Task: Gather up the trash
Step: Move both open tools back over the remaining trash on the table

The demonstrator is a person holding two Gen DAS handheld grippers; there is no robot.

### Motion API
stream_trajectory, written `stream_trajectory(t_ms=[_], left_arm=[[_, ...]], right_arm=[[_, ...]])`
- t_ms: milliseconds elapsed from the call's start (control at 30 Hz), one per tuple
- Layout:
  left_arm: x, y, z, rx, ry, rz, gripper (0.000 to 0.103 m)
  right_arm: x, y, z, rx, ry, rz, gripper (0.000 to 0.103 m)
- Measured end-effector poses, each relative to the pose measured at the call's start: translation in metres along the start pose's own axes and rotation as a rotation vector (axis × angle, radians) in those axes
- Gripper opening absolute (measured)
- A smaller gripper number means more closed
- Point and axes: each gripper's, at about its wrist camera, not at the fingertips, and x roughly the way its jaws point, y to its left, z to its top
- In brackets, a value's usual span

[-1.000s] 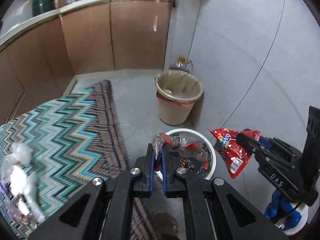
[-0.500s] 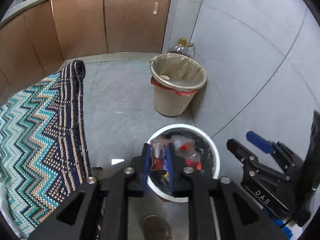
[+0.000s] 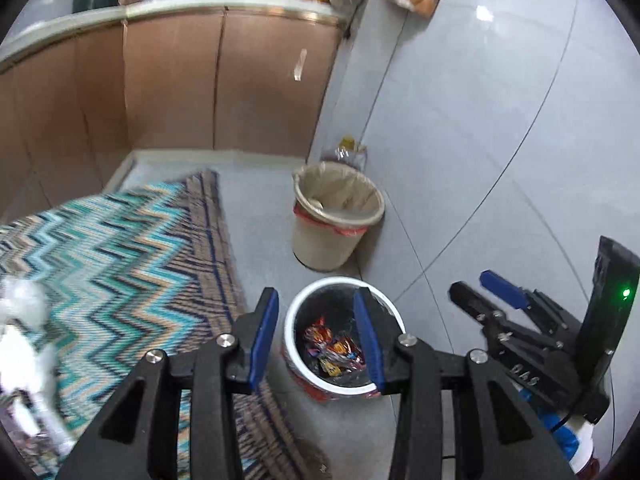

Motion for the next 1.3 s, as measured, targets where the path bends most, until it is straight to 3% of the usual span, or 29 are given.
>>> stream_trajectory(t_ms=[233, 633, 933, 1033, 1067, 1300], left_arm=[[-0.087, 0.040, -0.010, -0.001, -0.133, 0.050, 0.038], [-0.204, 0.108, -0.050, -0.059, -0.305, 0.138, 0.038], [-0.304, 0.154, -0.078, -0.100, -0.433, 0.271, 0.038], [-0.336, 0.169, -0.089, -0.125, -0.465, 0.308, 0.061], [-0.344, 0.174, -0.093, -0.134, -0.475, 0.320, 0.064], [-0.372, 0.211, -0.121, -0.202, -0.474, 0.364, 0.064]], right_arm=[[-0.059, 0.054, 0.018, -0.085, -0.098, 0.062, 0.068], [-0.141, 0.148, 0.024, -0.282, -0.221, 0.144, 0.069], [-0.198, 0.195, 0.015, -0.358, -0.306, 0.231, 0.069], [-0.212, 0.206, 0.013, -0.372, -0.326, 0.261, 0.070], [-0.216, 0.209, 0.012, -0.373, -0.331, 0.273, 0.070], [-0.224, 0.228, 0.004, -0.396, -0.341, 0.356, 0.070]])
